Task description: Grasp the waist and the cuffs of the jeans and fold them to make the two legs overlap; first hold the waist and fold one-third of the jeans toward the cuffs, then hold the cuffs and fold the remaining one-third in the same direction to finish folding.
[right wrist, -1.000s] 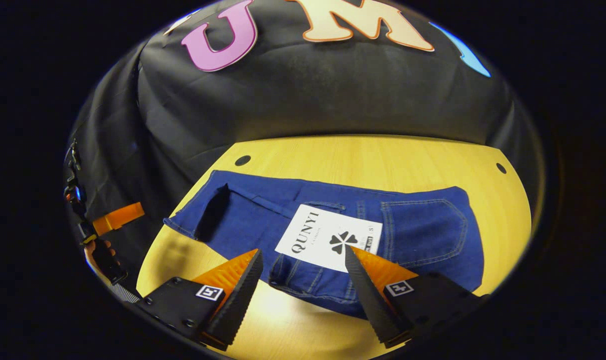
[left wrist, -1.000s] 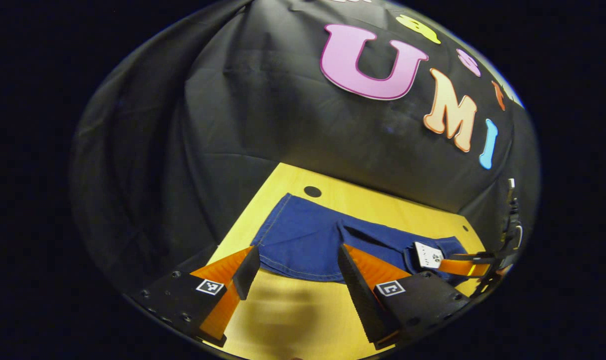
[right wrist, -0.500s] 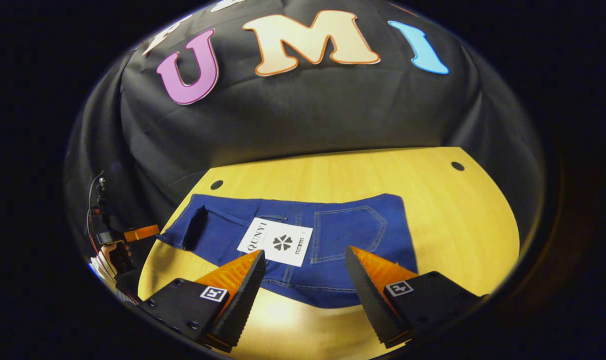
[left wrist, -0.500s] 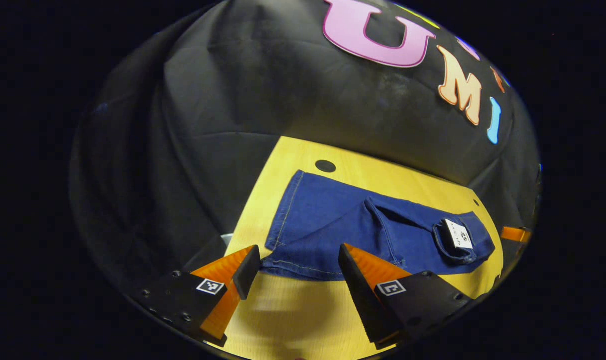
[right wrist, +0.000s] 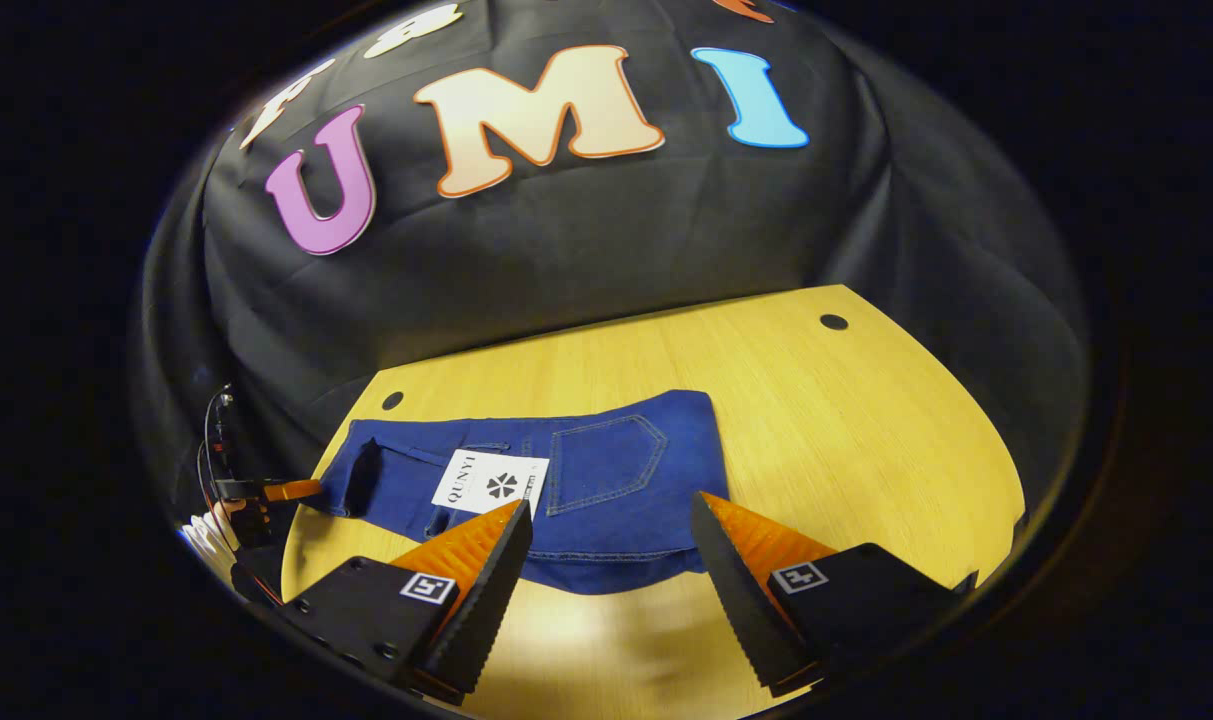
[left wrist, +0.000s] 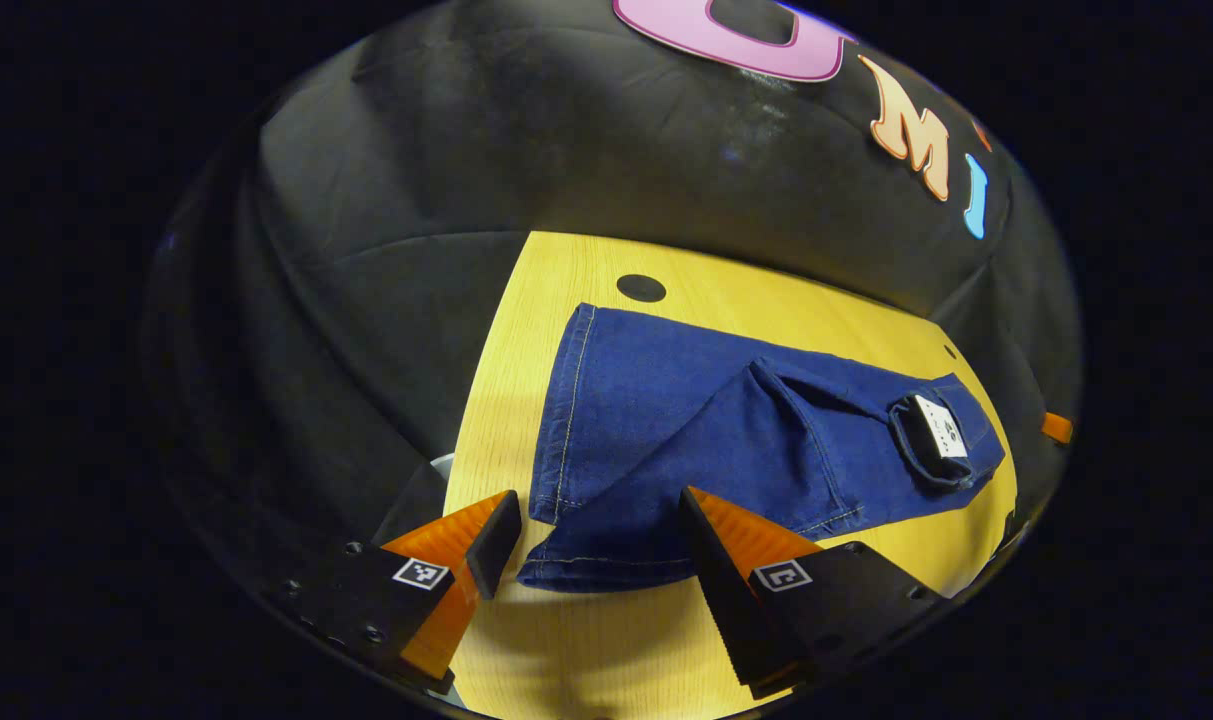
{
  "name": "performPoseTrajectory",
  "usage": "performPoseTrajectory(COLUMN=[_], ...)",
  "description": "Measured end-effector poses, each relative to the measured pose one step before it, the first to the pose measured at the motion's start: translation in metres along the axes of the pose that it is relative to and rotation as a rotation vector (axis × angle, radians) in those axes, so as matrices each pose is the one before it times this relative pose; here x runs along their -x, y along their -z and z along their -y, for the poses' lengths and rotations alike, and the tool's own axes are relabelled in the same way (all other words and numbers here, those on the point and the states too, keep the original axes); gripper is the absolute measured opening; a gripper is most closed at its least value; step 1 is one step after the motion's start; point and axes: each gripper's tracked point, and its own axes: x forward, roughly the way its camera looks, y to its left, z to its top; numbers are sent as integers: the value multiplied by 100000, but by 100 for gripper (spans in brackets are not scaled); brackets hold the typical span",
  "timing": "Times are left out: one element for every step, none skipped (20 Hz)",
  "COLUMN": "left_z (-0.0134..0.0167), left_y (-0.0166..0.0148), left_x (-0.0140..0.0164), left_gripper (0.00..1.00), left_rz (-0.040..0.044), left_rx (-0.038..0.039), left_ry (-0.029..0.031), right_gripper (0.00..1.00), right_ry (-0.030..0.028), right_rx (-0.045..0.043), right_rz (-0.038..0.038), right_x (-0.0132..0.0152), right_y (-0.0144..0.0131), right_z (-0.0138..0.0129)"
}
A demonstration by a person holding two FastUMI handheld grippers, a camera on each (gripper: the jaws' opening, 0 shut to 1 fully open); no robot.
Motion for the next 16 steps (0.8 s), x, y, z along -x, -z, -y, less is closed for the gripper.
performPoseTrajectory(left_z=[-40,-47,139,31,-293,-133,97,-114,-644,-417,-184,-299,212,722,179,42], left_y=[234,85,239,131,119,-108,107,73,-59,-30,-237,131,-208,162,-67,-48], left_x=[-311,-242,-310,-110,-200,-296,17,-18,-17,-78,-62,88,-185,-302,66,-16], left_gripper=[95,95,95,95,95,94,92,92,90,82,69,59,48,45,29,13], left_rz=[-1035,-985,-1052,-1193,-701,45,-52,-480,-470,-270,376,-847,696,-409,275,-12], left_rx=[-570,-600,-383,-655,-803,-850,-529,-619,-745,-688,-113,630,949,186,113,-792], left_ry=[335,214,630,-39,-647,-188,165,-627,-1672,-706,-594,-935,98,3485,-515,80], right_gripper=[98,99,99,98,98,98,98,98,99,99,99,94,98,98,98,99], right_ry=[1297,1243,678,529,535,657,83,311,328,325,235,66,157,407,399,191], right_rx=[-337,-155,-188,-289,-288,-409,-512,-433,-112,-50,-163,-265,-314,7,8,-180], right_rz=[384,421,364,47,19,393,366,376,-204,-473,-374,-310,-55,101,197,233], right_x=[39,94,34,91,84,26,133,106,-11,-94,-12,99,14,-52,-32,-19], right_y=[-111,-135,-30,-112,31,-48,-130,-23,159,191,147,54,39,24,-28,-139], right_z=[616,536,426,277,352,279,183,200,116,207,212,137,120,116,210,187])
